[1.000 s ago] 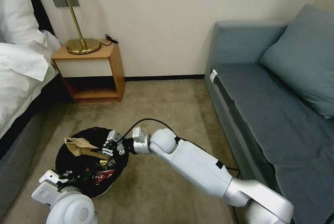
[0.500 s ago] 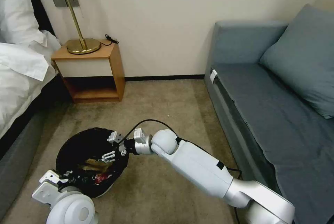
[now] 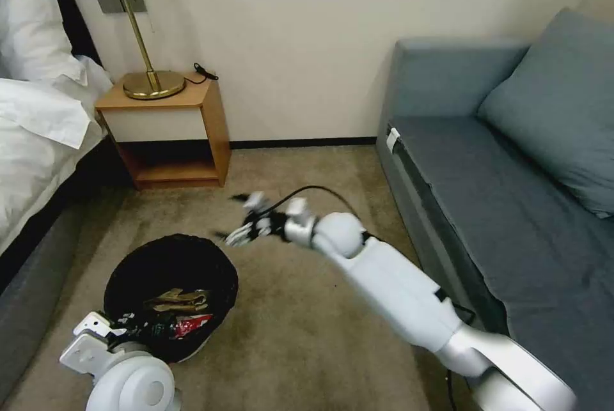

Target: Pick up the trash bin, then pick up the garbage on the floor and place it into the trash bin.

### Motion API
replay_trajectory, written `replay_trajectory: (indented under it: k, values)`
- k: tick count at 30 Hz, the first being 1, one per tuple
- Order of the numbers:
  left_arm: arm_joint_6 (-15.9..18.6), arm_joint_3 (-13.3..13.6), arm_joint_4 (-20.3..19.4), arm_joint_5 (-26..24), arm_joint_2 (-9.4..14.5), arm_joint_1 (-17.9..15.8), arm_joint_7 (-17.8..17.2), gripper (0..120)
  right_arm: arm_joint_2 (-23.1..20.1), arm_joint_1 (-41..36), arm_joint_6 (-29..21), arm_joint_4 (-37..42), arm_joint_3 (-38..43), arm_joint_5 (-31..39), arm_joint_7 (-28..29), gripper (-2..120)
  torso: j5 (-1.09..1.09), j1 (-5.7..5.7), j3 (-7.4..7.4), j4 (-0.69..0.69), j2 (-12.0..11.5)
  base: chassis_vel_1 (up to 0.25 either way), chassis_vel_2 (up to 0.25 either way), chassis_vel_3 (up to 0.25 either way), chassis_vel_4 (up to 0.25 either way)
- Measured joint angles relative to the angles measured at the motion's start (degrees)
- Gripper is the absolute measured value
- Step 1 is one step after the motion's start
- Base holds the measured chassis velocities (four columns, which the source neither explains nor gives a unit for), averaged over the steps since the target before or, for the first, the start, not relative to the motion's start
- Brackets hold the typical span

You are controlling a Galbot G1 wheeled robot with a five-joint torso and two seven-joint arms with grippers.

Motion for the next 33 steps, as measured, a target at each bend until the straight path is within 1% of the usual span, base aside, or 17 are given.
replay_trajectory:
  k: [1,2,4,5,6,8,10,11,14,15,18,21,27,30,31,32,33]
  values:
    - [0.00,0.00,0.00,0.00,0.00,0.00,0.00,0,0.00,0.00,0.00,0.00,0.00,0.00,0.00,100,0.00,0.00,0.00,0.00,0.00,0.000,0.000,0.000,0.000]
    - [0.00,0.08,0.00,0.00,0.06,-0.04,0.00,0,-1.37,-2.04,0.78,1.43,0.47,2.11,5.99,100,0.01,0.00,0.01,0.00,0.00,0.000,0.000,0.000,0.000]
    - [0.00,0.30,0.01,-0.01,0.17,-0.17,0.01,0,-4.99,-5.93,3.42,3.97,1.57,3.57,12.45,100,0.00,0.00,0.00,0.01,0.00,0.000,0.000,0.000,0.000]
    - [0.00,0.40,0.02,-0.02,0.22,-0.17,0.01,0,-6.88,-7.44,4.38,4.94,2.31,3.48,13.61,100,0.01,0.00,0.00,0.00,0.00,0.000,0.000,0.000,0.000]
    - [0.00,0.40,0.02,-0.02,0.22,-0.17,0.01,0,-6.88,-7.44,4.38,4.94,2.31,3.48,13.61,100,0.01,0.00,0.00,0.00,0.00,0.000,0.000,0.000,0.000]
    - [0.00,0.51,0.13,-0.02,0.28,-0.19,0.01,0,-10.87,-10.56,5.40,7.78,4.49,3.44,15.49,100,-0.01,0.00,0.00,-0.01,0.00,0.000,0.000,0.000,0.000]
    - [0.00,0.62,0.31,-0.02,0.29,-0.27,0.01,0,-13.57,-13.66,5.51,10.78,6.77,3.77,17.18,100,-0.01,0.00,0.00,0.00,0.00,0.000,0.000,0.000,0.000]
    - [0.00,0.62,0.31,-0.02,0.29,-0.27,0.01,0,-13.57,-13.66,5.51,10.78,6.77,3.77,17.18,100,-0.01,0.00,0.00,0.00,0.00,0.000,0.000,0.000,0.000]
    - [0.02,0.67,0.33,-0.03,0.22,-0.41,0.01,0,-15.63,-20.51,5.46,16.13,11.80,4.37,19.57,100,-0.01,0.00,-0.01,0.02,0.00,0.000,0.000,0.000,0.000]
    - [0.02,0.67,0.33,-0.03,0.22,-0.41,0.01,0,-15.63,-20.51,5.46,16.13,11.80,4.37,19.57,100,-0.01,0.00,-0.01,0.02,0.00,0.000,0.000,0.000,0.000]
    - [0.04,0.51,0.28,-0.12,0.38,-0.46,0.04,0,-15.39,-27.06,5.96,19.80,16.94,4.51,20.00,100,-0.01,0.00,-0.01,0.00,0.00,0.000,0.000,0.000,0.000]
    - [0.04,0.46,0.46,-0.13,0.53,-0.45,0.04,0,-14.66,-29.96,7.07,21.16,19.08,4.11,20.01,100,0.00,0.00,0.00,0.00,0.00,0.000,0.000,0.000,0.000]
    - [0.04,0.63,0.60,-0.15,0.53,-0.41,0.05,0,-12.49,-32.49,8.85,22.25,21.40,2.27,19.67,100,-0.01,0.00,-0.01,0.01,0.00,0.000,0.000,0.000,0.000]
    - [0.04,0.66,0.60,-0.15,0.62,-0.33,0.07,0,-9.40,-34.25,9.58,23.26,23.01,-0.20,18.94,100,-0.02,0.00,-0.01,0.02,0.00,0.000,0.000,0.000,0.000]
    - [0.04,0.64,0.60,-0.15,0.66,-0.31,0.06,0,-7.63,-35.16,9.52,23.83,23.44,-0.99,18.80,100,-0.02,0.00,0.00,0.01,0.00,0.000,0.000,0.000,0.000]
    - [0.04,0.64,0.60,-0.15,0.66,-0.31,0.06,0,-7.63,-35.16,9.52,23.83,23.44,-0.99,18.80,100,-0.02,0.00,0.00,0.01,0.00,0.000,0.000,0.000,0.000]
    - [0.04,0.63,0.60,-0.15,0.66,-0.30,0.06,0,-6.40,-35.78,9.23,24.36,23.53,-1.35,18.93,100,-0.01,0.00,0.00,0.01,0.00,0.000,0.000,0.000,0.000]
